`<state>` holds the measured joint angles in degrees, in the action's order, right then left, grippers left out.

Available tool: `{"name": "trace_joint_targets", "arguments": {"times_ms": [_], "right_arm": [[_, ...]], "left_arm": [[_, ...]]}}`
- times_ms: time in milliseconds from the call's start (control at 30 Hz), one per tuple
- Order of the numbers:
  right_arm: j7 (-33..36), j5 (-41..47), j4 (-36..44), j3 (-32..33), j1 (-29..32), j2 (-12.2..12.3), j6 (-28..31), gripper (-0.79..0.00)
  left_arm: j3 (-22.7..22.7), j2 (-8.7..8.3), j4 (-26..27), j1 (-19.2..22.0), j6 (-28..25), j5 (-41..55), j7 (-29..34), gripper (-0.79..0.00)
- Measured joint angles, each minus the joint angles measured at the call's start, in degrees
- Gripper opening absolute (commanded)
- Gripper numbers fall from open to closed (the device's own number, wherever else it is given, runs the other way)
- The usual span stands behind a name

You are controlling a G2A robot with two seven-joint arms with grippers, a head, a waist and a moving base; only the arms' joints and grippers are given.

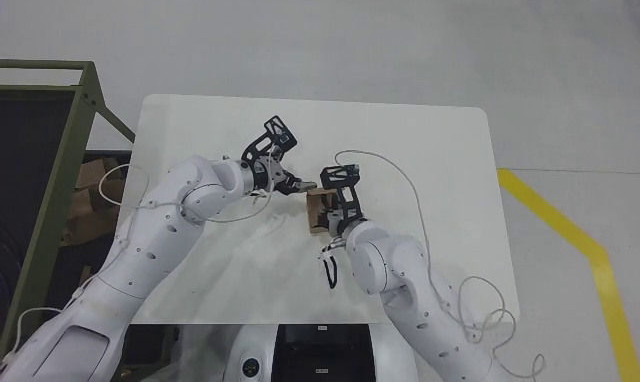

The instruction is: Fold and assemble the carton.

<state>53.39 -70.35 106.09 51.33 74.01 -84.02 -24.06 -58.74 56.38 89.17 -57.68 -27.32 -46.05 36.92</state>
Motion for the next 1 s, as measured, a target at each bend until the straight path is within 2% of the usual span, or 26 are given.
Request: {"name": "trace_joint_targets", "arguments": {"times_ms": [233,467,600,1000], "right_arm": [[0.5,-0.8,5.7,2.5,4.7,0.9,2.4,-0.566],[2.3,1.5,6.6,6.8,8.5,1.9,6.8,-0.585],[3.2,3.0,5.0,7.9,8.8,2.1,8.6,-0.582],[1.8,4.7,1.6,7.6,7.3,2.0,7.6,-0.603]], "left_arm": [[0.3,0.28,0.0,0.3,0.2,-0.2,0.2,0.0],[0.2,0.38,0.3,0.2,-0.5,-0.5,0.2,0.0],[0.1,0.44,0.4,0.1,-0.7,-0.7,0.2,0.0],[0.2,0.62,0.7,-0.1,-1.4,-1.4,0.7,0.0]]}}
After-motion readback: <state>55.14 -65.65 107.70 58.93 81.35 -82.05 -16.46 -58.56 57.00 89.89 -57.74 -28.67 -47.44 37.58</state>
